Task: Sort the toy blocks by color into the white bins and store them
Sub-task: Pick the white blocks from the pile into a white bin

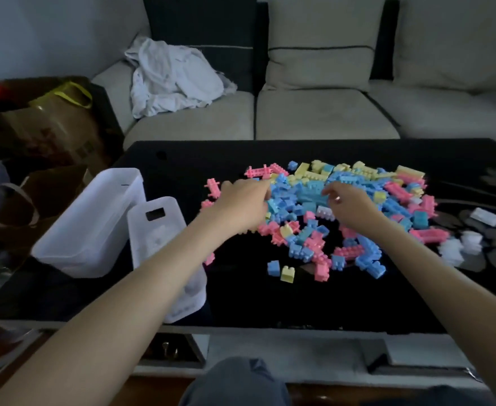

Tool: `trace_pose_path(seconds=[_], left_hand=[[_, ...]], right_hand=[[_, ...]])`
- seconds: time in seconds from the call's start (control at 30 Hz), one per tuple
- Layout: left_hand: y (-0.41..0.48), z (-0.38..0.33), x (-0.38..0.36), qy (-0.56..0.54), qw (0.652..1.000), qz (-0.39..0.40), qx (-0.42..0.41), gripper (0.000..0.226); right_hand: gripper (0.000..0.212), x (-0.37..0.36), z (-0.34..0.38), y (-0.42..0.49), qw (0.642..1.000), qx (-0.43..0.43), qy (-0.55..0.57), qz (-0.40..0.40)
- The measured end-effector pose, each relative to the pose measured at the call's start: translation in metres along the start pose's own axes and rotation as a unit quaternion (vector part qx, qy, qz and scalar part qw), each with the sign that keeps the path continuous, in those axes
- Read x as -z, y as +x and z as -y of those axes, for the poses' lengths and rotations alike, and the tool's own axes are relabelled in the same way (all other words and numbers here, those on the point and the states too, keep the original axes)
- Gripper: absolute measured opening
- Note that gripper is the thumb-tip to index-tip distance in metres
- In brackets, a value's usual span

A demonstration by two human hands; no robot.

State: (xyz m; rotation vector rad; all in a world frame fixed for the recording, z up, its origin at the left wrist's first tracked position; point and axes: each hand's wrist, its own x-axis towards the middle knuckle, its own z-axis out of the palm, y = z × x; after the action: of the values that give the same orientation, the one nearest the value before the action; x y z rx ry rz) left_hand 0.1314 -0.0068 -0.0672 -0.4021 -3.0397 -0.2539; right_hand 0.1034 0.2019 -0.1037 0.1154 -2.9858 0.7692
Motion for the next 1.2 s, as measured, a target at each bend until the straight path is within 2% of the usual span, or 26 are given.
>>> trace_pose_path(seconds=[0.13,0.23,0.33,0.4,0.47,0.57,0.67,0.87,1.03,1.2], left_hand=[[0.042,-0.049,-0.027,-0.030,0.996,0.019,-0.082,0.029],[0.067,-0.074,-0.046,0.016,0.993,0.040,-0.105,0.031],[0.082,-0.087,-0.062,0.074,0.989,0.074,-0.102,0.037],[0.086,-0.087,-0.069,0.093,0.987,0.092,-0.094,0.043],[0.090,-0.087,-0.075,0.097,0.987,0.084,-0.095,0.040],[0.092,-0.086,-0.077,0.093,0.988,0.071,-0.102,0.032],[0.093,-0.086,-0.074,0.065,0.990,0.058,-0.110,0.025],[0.094,-0.106,-0.056,-0.021,0.998,0.037,-0.045,0.004],[0.096,-0.137,-0.059,-0.067,0.996,0.061,-0.020,0.036],[0.092,-0.169,-0.059,-0.127,0.988,0.092,-0.013,0.035]], right_hand=[[0.029,0.013,-0.046,0.006,1.000,-0.030,0.008,-0.003],[0.037,0.011,-0.056,0.014,1.000,0.018,0.006,-0.018],[0.044,0.003,-0.055,0.029,0.996,0.060,-0.062,-0.010],[0.034,-0.006,-0.053,0.037,0.991,0.067,-0.115,-0.004],[0.024,-0.011,-0.055,0.043,0.991,0.066,-0.118,-0.012],[0.016,-0.015,-0.058,0.046,0.993,0.054,-0.100,-0.019],[0.021,-0.012,-0.059,0.046,0.995,0.046,-0.085,-0.016],[0.028,0.018,-0.063,0.033,0.998,0.054,-0.017,-0.025],[0.025,0.041,-0.078,0.014,0.997,0.046,0.055,-0.014],[0.012,0.062,-0.113,-0.007,0.983,-0.027,0.170,-0.067]])
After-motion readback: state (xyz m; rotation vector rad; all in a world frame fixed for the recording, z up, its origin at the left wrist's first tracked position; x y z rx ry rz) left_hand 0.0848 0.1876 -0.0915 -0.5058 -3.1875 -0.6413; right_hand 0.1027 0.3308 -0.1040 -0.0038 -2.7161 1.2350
